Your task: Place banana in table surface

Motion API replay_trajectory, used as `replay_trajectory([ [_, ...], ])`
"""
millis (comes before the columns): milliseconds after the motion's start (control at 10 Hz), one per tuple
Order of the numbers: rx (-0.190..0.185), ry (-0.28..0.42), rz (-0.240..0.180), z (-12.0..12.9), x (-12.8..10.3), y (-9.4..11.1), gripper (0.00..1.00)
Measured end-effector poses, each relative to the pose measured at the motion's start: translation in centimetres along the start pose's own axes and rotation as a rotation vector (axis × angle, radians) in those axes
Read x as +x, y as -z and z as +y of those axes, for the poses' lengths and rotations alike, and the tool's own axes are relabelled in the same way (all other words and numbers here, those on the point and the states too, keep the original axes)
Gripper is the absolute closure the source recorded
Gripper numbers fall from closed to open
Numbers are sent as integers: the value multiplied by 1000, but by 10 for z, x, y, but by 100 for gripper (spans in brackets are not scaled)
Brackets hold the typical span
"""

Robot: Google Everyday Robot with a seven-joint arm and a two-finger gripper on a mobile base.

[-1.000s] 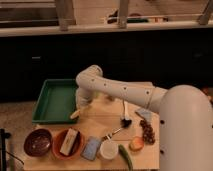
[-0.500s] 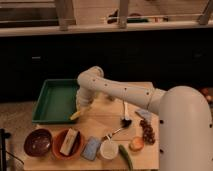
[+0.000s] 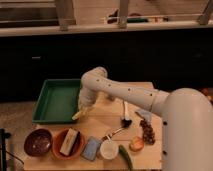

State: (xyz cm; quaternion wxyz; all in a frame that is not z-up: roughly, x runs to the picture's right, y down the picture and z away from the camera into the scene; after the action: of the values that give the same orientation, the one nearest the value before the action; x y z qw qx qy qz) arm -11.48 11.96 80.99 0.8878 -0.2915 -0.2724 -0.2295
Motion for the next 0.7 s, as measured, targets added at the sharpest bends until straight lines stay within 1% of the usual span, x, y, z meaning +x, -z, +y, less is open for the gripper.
replay_trajectory([
  [200,8,-18,1,11,13,7,100],
  [300,6,-21,-2,13,17,8,100],
  [600,-15,-24,-19,22,30,2,100],
  [700,-17,-23,-24,24,34,0,100],
])
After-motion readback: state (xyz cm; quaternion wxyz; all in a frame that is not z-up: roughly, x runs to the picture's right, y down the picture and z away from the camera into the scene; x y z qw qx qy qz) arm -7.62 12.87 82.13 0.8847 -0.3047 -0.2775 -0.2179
